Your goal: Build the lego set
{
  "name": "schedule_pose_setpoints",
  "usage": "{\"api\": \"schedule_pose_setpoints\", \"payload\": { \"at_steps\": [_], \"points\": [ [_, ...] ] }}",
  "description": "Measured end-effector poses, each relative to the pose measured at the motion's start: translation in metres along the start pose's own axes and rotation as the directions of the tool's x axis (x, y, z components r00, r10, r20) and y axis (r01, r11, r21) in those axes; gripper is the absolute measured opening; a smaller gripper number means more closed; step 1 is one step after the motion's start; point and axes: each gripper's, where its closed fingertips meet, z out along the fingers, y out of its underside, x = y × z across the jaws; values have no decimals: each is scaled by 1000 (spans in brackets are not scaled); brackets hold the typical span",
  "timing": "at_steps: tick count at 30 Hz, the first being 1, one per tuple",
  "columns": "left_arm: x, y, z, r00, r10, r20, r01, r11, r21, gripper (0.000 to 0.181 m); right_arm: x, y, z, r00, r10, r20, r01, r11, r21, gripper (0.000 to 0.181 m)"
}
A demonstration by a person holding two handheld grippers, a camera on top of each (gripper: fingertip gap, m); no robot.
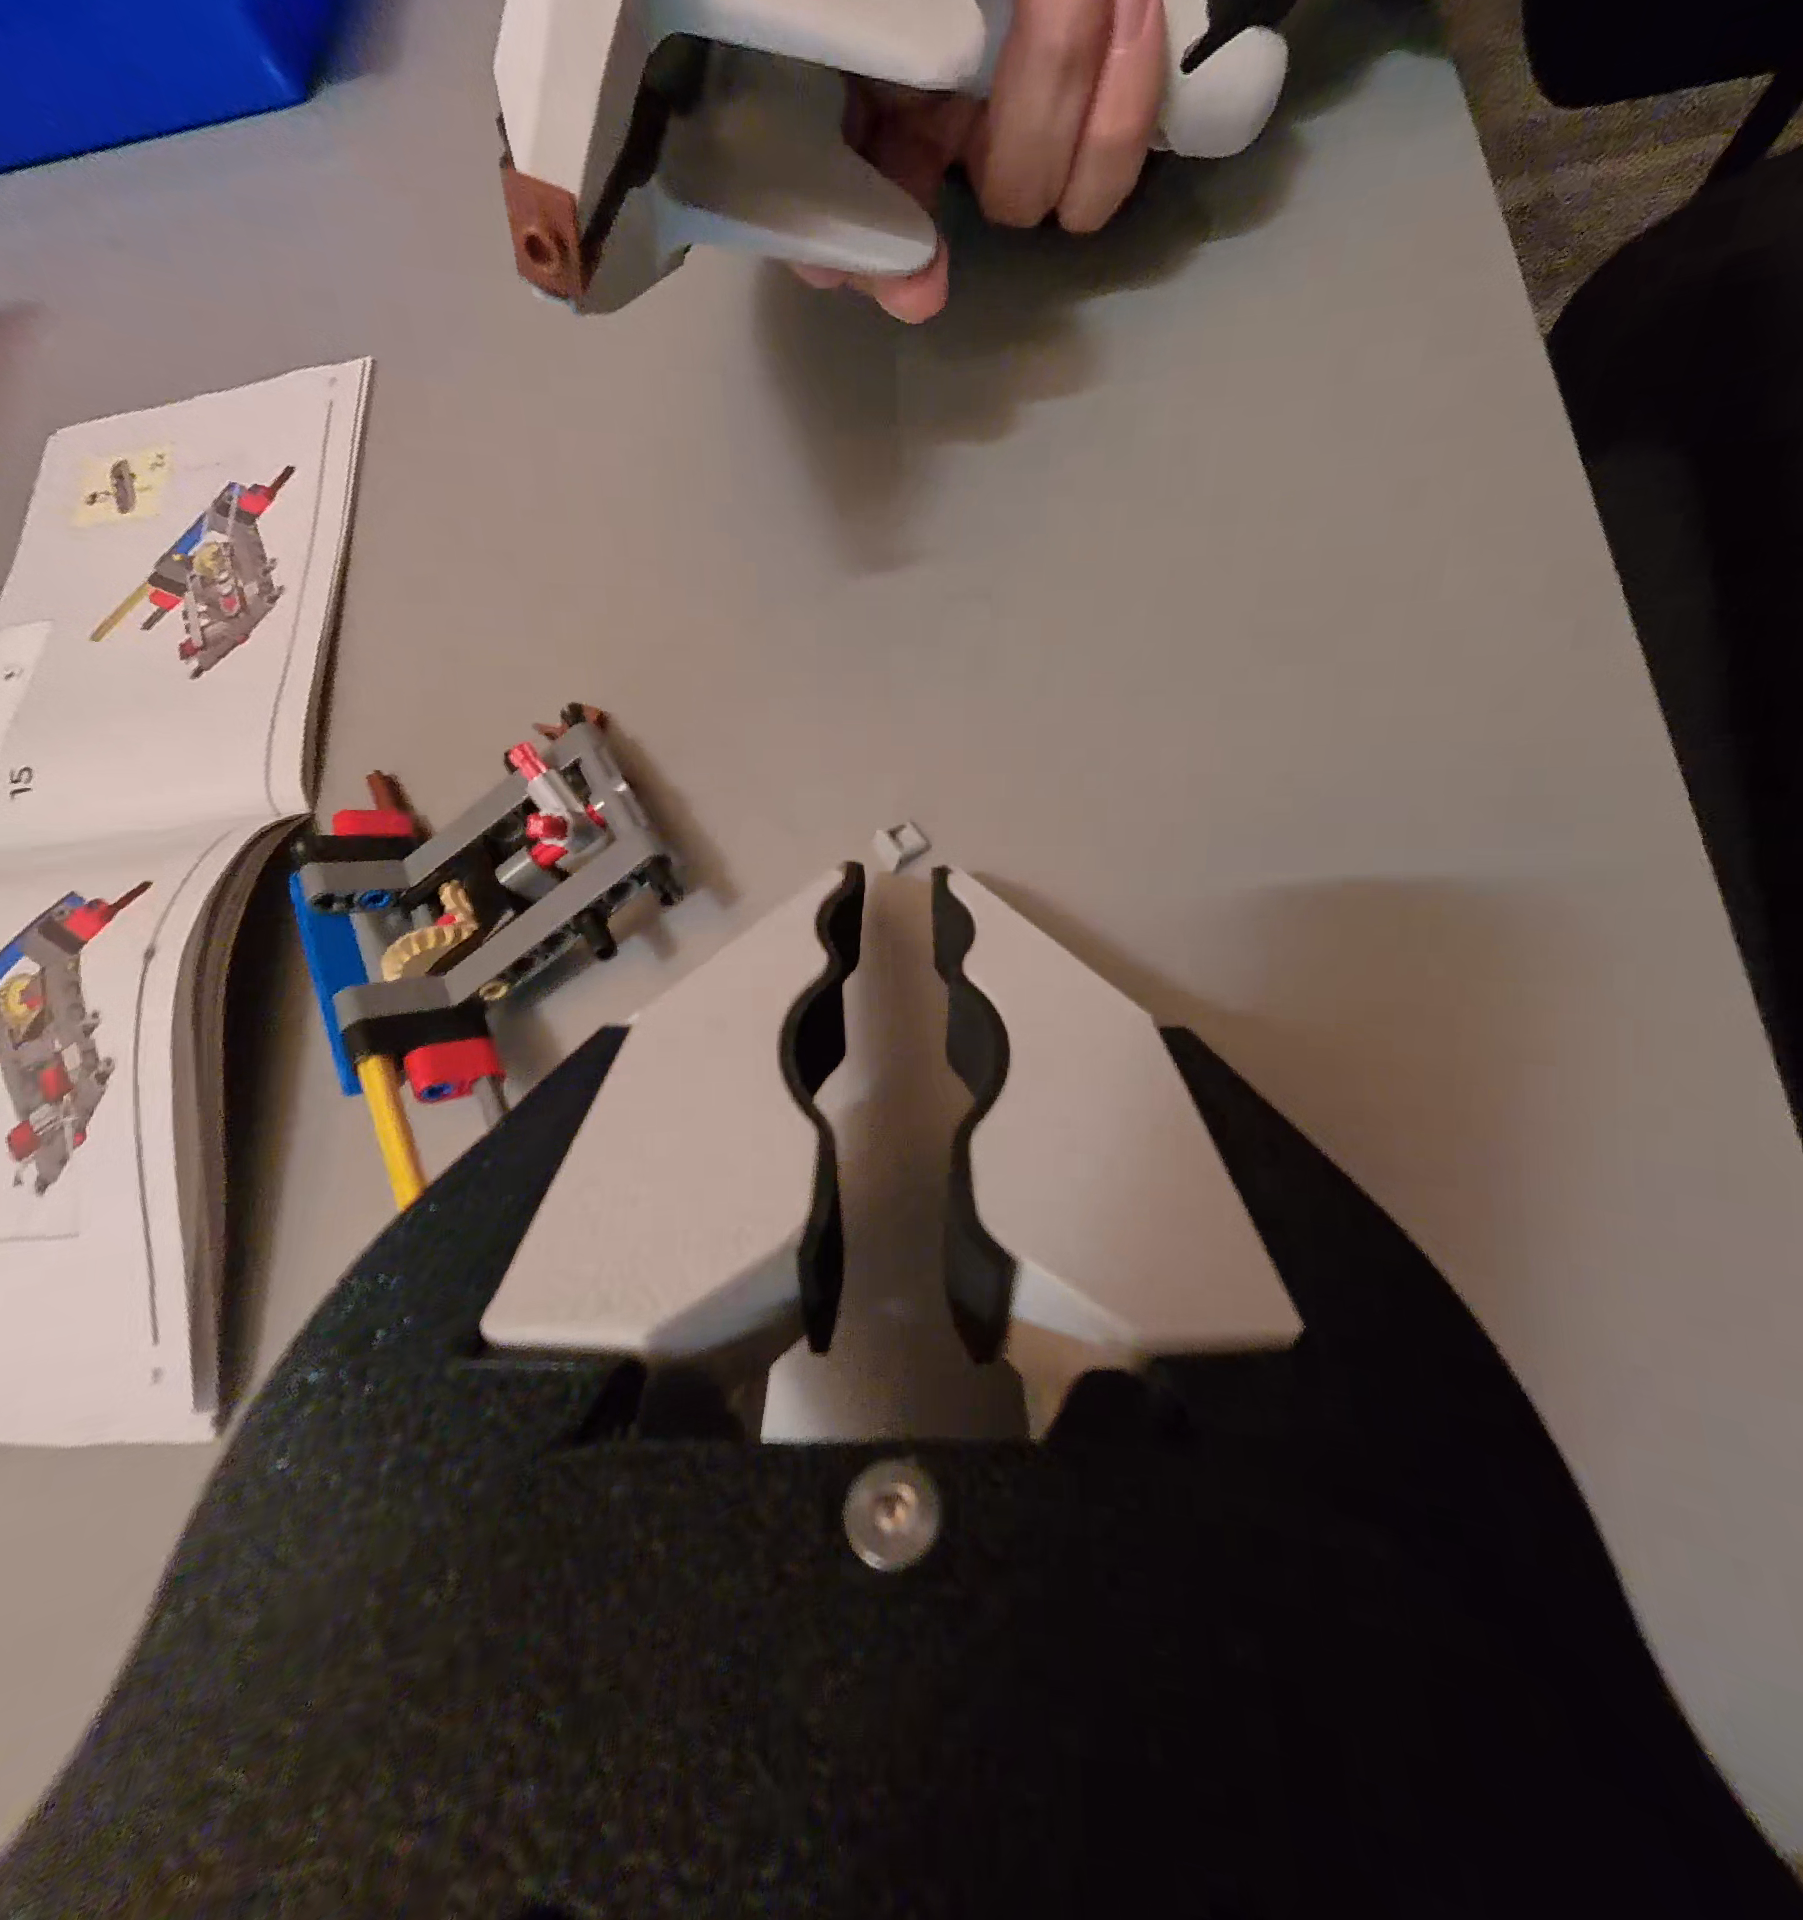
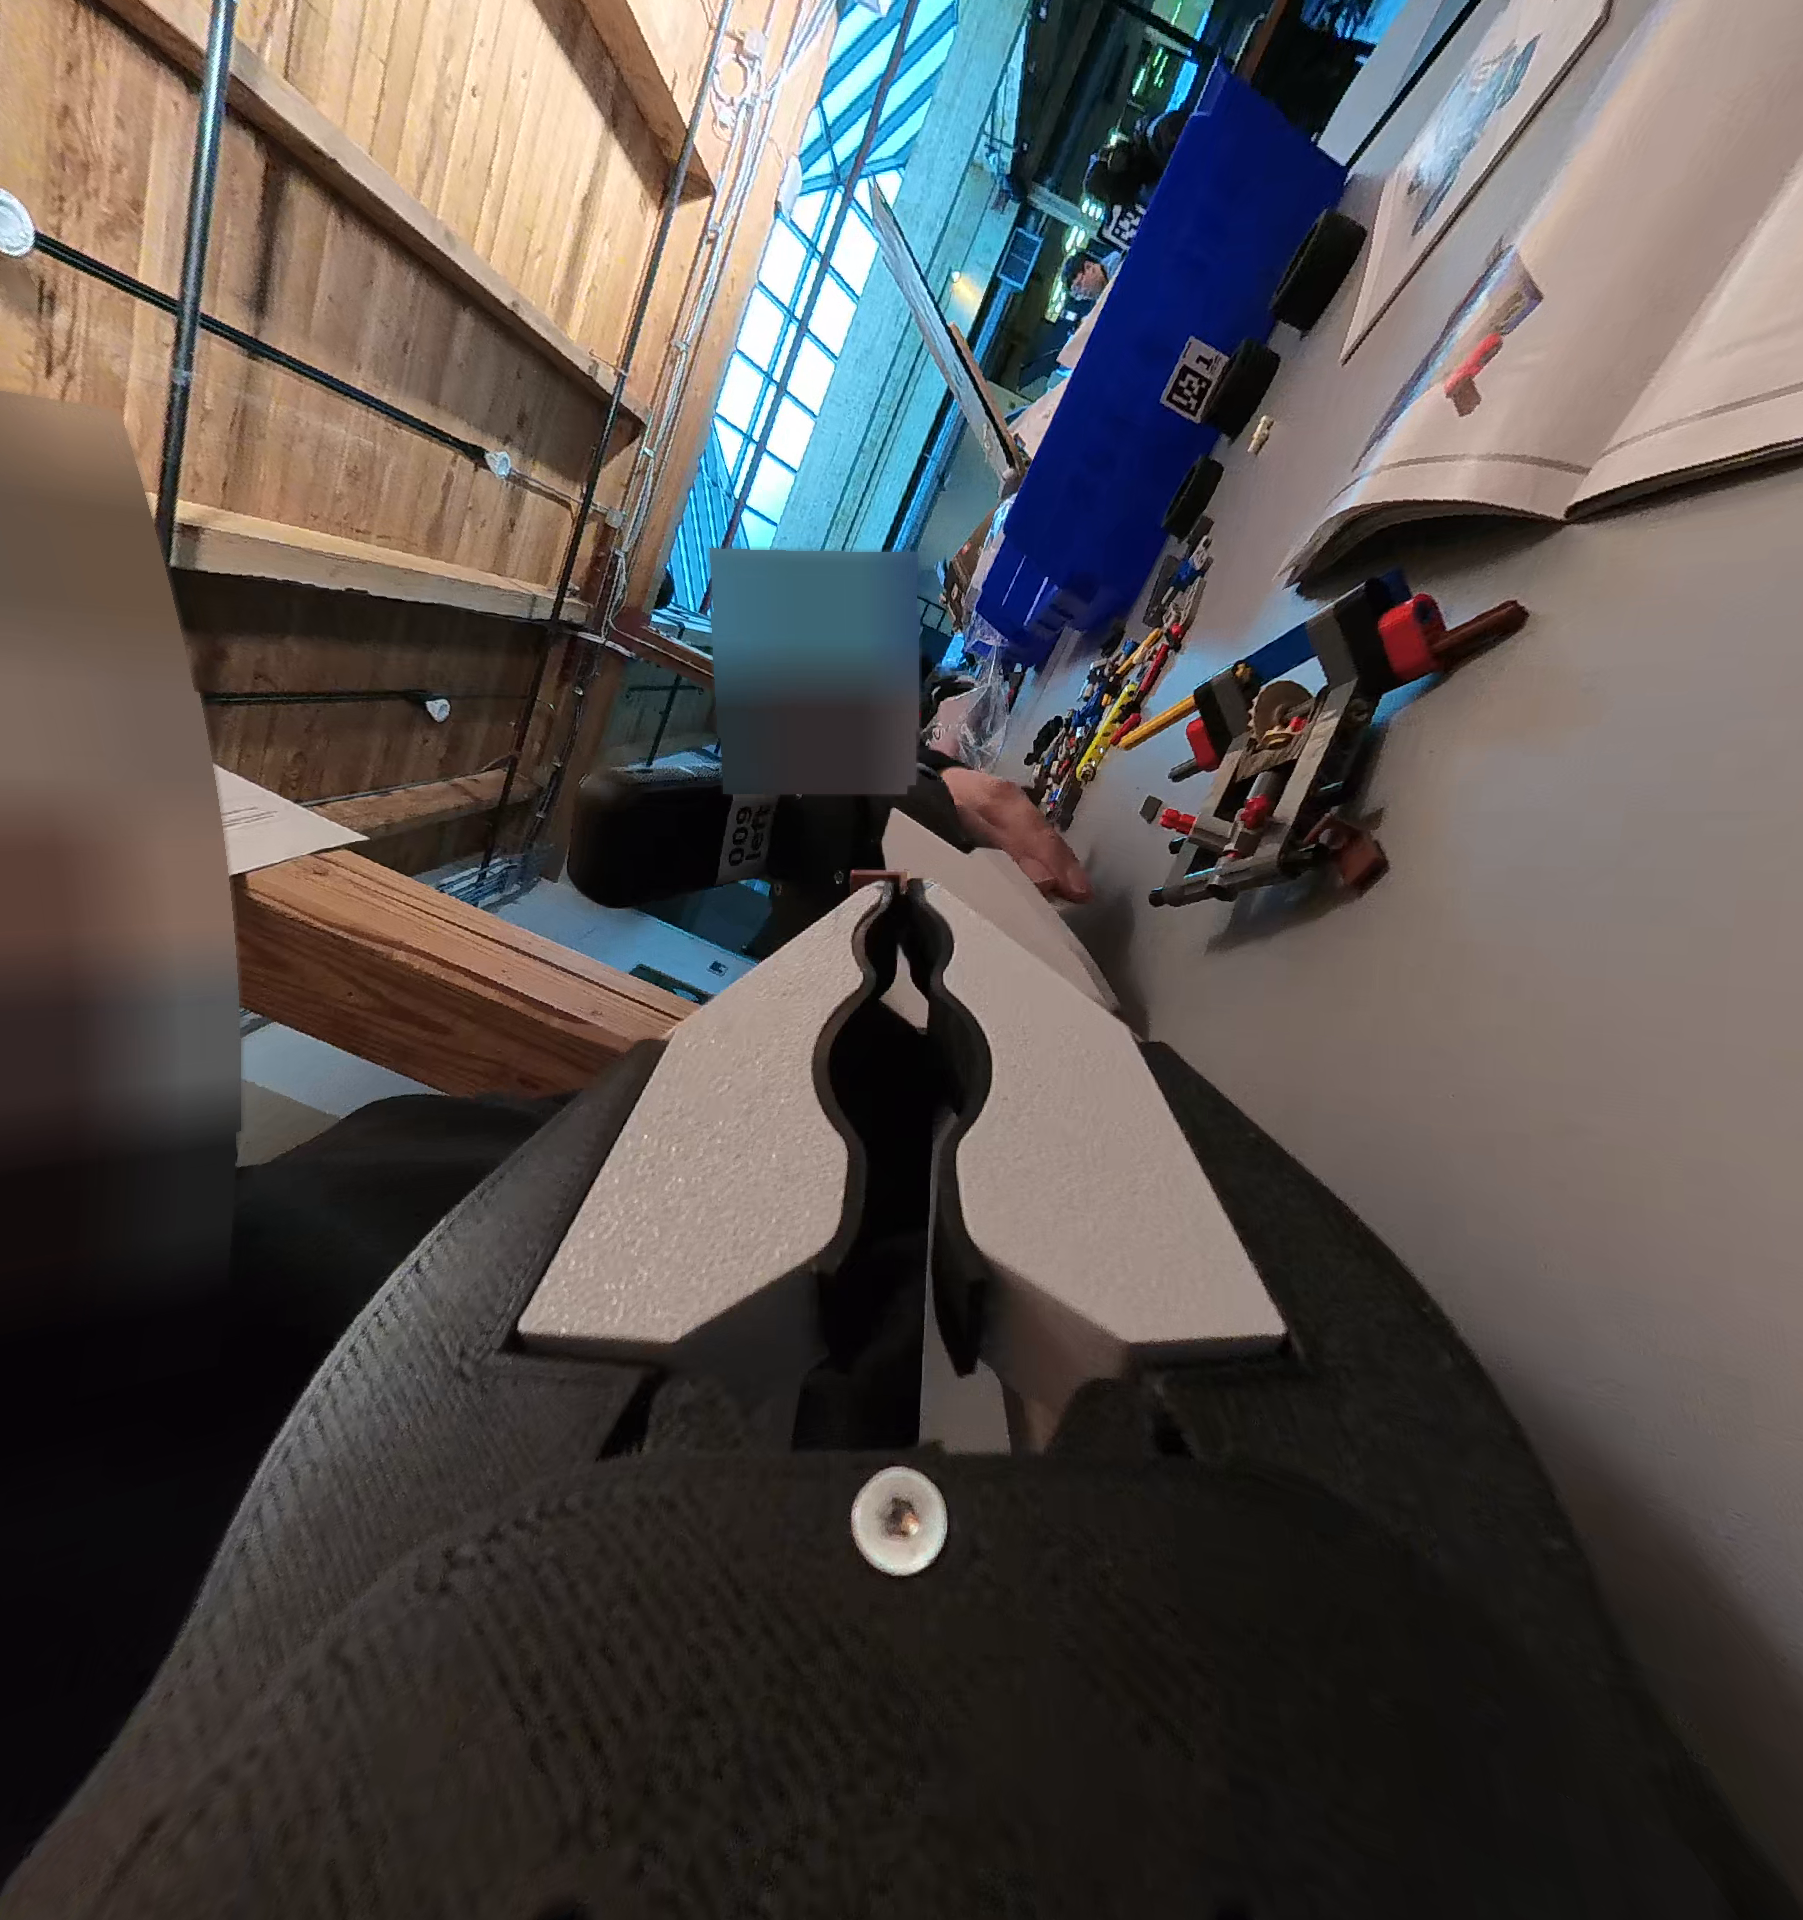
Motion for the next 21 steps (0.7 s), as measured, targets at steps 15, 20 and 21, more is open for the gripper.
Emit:
{"api": "schedule_pose_setpoints", "payload": {
  "at_steps": [15, 20, 21],
  "points": [
    [10, -1, 9, 995, -21, -95, 20, 1000, -5, 14, 2, 7, 4, 999, -31, -27, 30, 999, -44, 0],
    [0, 4, 4, 999, -7, -49, 7, 1000, -14, 11, 4, 10, 6, 998, -48, -45, 45, 997, -62, 0],
    [-4, 5, 2, 1000, -9, -29, 9, 1000, -16, 9, 4, 11, 7, 998, -52, -46, 49, 997, -67, 0]
  ]
}}
